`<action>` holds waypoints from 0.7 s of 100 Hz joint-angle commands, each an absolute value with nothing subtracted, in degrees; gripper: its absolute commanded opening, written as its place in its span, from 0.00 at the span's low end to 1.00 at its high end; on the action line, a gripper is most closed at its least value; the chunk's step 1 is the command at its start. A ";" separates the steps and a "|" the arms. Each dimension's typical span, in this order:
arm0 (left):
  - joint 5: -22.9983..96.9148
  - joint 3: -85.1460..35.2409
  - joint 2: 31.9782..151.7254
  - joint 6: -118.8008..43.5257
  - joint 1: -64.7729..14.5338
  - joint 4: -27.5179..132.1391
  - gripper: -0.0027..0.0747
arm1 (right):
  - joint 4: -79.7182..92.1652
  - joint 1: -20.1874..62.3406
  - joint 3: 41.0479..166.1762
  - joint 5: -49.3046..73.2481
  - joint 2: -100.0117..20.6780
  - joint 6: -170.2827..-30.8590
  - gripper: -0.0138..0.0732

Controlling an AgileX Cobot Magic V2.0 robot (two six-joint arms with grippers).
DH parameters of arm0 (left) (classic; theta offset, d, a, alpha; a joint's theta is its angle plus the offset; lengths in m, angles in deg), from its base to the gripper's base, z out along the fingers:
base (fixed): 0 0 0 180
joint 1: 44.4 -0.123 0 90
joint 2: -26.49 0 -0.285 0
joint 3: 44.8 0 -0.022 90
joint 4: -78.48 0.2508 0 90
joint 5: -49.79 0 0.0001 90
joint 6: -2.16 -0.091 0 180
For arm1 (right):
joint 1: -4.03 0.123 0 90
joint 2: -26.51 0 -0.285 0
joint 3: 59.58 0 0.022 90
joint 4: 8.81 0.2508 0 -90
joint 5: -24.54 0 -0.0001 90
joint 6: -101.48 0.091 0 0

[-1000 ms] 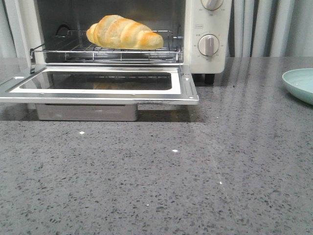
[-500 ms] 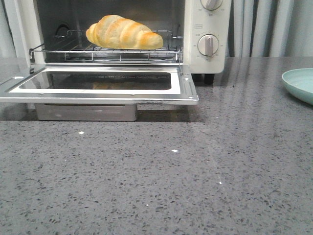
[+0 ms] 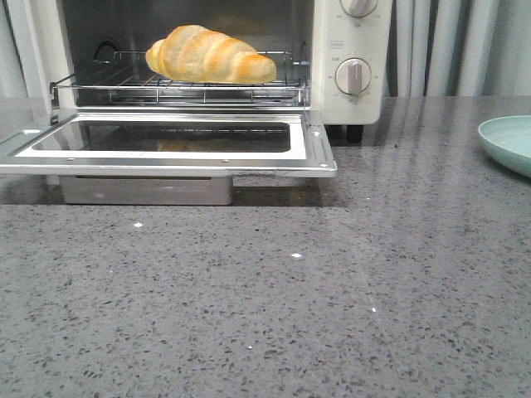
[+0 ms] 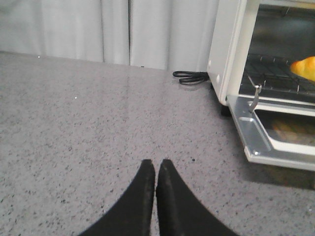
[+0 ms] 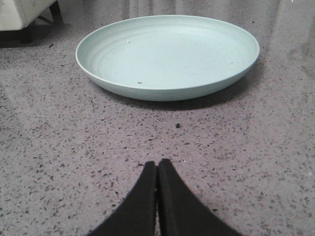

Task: Put bread in oven

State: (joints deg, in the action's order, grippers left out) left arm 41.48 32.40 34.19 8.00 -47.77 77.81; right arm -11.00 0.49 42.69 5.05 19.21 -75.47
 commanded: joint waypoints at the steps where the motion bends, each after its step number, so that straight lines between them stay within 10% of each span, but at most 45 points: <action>1: 46.54 32.34 32.61 7.80 -48.14 76.85 0.01 | -10.51 0.08 41.23 6.65 19.91 -75.69 0.10; 70: 37.64 33.72 32.61 6.88 -44.97 77.31 0.01 | -10.51 0.08 41.23 6.65 19.91 -75.69 0.10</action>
